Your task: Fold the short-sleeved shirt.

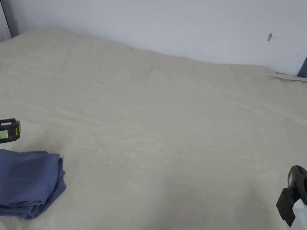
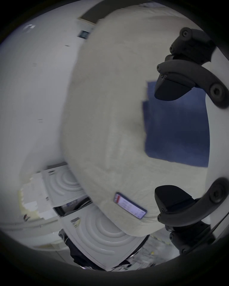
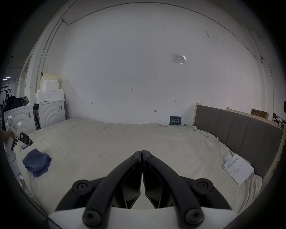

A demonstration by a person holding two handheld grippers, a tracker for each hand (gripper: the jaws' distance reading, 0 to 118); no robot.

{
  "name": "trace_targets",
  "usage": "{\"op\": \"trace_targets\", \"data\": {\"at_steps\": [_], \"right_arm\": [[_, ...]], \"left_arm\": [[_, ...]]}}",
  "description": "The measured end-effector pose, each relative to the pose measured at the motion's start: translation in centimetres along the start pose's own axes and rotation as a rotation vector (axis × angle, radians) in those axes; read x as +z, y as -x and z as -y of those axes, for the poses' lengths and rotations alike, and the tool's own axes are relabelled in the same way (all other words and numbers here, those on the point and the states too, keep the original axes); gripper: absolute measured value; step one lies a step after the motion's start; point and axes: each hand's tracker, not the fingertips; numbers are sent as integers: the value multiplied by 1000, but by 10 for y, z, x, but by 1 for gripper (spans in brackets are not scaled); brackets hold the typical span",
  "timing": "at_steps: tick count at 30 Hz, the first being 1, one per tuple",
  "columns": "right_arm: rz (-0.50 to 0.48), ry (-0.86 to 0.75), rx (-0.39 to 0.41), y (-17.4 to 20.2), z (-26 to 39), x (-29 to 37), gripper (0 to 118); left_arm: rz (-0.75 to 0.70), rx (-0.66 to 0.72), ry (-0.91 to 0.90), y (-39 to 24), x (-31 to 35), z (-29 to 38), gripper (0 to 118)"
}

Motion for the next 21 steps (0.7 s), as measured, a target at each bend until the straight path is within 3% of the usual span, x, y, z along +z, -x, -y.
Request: {"op": "trace_targets", "data": {"at_steps": [11, 21], "right_arm": [[1, -113, 9, -20, -35, 11, 1], [10, -155, 11, -25, -46, 23, 1]], "left_arm": [[137, -46, -535, -87, 112, -23, 118], [214, -84, -559, -148, 124, -1, 118]]}}
